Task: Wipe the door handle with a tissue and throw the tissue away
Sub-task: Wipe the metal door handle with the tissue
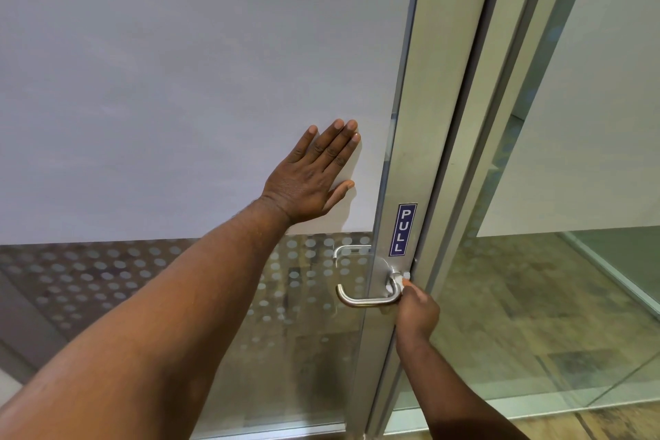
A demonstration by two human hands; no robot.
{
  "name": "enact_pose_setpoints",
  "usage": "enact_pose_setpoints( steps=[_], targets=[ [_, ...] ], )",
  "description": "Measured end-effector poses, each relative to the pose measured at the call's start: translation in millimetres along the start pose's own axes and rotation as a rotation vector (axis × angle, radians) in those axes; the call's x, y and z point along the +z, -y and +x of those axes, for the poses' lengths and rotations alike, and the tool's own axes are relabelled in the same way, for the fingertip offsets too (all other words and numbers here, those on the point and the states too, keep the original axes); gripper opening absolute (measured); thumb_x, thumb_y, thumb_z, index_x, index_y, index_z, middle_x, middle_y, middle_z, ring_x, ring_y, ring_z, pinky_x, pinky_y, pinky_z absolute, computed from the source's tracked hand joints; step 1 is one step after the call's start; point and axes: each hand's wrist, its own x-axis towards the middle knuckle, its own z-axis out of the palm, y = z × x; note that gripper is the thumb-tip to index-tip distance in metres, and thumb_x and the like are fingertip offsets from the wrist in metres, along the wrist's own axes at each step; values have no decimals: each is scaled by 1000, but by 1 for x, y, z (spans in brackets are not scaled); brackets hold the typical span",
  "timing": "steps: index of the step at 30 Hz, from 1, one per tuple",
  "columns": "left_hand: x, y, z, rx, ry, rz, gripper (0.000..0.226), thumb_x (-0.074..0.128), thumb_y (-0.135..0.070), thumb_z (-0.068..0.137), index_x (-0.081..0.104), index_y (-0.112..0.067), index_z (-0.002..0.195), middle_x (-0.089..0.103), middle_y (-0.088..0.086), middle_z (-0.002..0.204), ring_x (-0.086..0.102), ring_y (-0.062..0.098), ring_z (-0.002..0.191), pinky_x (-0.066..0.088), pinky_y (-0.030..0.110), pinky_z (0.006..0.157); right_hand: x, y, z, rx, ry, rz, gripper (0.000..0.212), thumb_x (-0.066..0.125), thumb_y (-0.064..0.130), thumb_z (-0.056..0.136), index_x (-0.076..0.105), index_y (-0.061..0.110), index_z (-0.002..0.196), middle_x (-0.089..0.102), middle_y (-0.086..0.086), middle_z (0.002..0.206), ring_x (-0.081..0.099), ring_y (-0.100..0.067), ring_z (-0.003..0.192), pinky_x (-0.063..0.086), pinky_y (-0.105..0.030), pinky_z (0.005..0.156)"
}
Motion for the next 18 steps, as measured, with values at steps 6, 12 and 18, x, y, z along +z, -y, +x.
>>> enact_pose_setpoints(
  steps=[6,12,18],
  targets=[
    [0,0,0,-2,2,-13,76,25,-53,108,6,-7,165,6,13,173,-10,24,159,-8,43,129,-12,3,-17,-564,185,-414,27,60,3,88,75,4,110,59,-3,112,64,-23,97,45,-21,84],
    [0,-1,-1,-2,-2,-6,77,24,-54,108,2,-8,165,-1,11,174,-12,24,159,-10,42,129,-28,5,-17,-987,355,-826,34,60,17,82,73,9,112,61,-4,126,54,-23,118,52,-33,95],
    [-1,0,0,-2,-6,-16,76,25,-54,108,3,-8,165,-5,11,173,-11,24,159,-9,42,129,-29,13,-16,-1061,393,-953,35,59,20,83,73,8,113,63,-4,125,57,-22,116,50,-33,97]
  ],
)
